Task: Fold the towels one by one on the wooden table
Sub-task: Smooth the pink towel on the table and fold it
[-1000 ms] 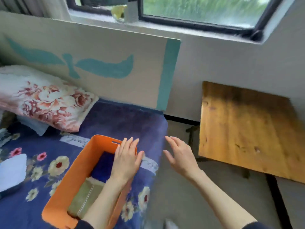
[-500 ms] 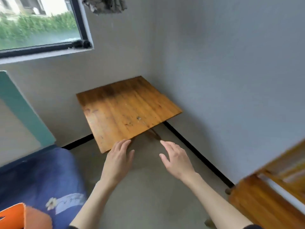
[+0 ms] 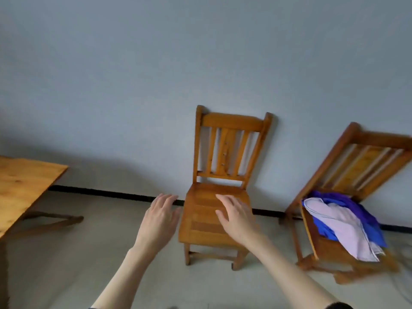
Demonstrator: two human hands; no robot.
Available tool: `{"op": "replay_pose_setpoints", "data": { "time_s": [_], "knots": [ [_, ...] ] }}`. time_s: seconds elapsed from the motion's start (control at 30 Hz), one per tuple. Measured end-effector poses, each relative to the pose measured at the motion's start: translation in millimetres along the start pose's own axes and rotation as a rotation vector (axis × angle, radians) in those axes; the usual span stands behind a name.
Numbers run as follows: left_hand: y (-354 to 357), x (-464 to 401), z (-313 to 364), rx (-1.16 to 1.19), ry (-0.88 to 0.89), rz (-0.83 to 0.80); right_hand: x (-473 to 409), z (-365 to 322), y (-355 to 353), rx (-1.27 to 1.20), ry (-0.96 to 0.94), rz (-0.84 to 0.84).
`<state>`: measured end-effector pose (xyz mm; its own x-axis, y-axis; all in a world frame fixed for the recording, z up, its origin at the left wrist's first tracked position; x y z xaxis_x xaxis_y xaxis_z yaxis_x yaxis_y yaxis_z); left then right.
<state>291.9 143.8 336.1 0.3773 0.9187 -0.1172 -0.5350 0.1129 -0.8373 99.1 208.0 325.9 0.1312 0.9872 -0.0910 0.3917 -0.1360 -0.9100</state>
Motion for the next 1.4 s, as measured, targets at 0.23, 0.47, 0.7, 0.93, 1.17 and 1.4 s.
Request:
{"op": "replay_pose_setpoints", "data": {
  "time_s": [0.23,0.47,0.7,0.93,1.17,1.4],
  "knots": [
    [95,-71,128,-0.015,0.267,-0.218,39,138,-55,0.010,0.300,0.102],
    [198,-144,240,0.034,0.437,-0.354,39,269,-108,0.054,0.500,0.151],
    [296,-198,342,0.030,0.516,-0.546,42,387,-158,0.062,0.744,0.237],
    [405,-201,402,-0.126,0.633,-0.796,74,488,-146,-0.009,0.887,0.109],
    [530,-193,411,-0.286,0.448,-0.999,94,603,-106,-0.085,0.901,-0.069],
    [629,-166,414,-0.328,0.235,-1.091,95,706,-54,-0.145,0.821,-0.245]
  ]
}}
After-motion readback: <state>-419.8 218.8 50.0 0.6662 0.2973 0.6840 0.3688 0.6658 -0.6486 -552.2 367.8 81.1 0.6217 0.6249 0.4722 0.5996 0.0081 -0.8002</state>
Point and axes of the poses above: each hand's wrist, its own x-axis away from the middle knuckle, its own y-axis out of the palm, z = x × y, the point moved 5 cm from there along -x, towards the middle knuckle, and after that the axes turned 2 degrees about -y, right-handed, at the moved point
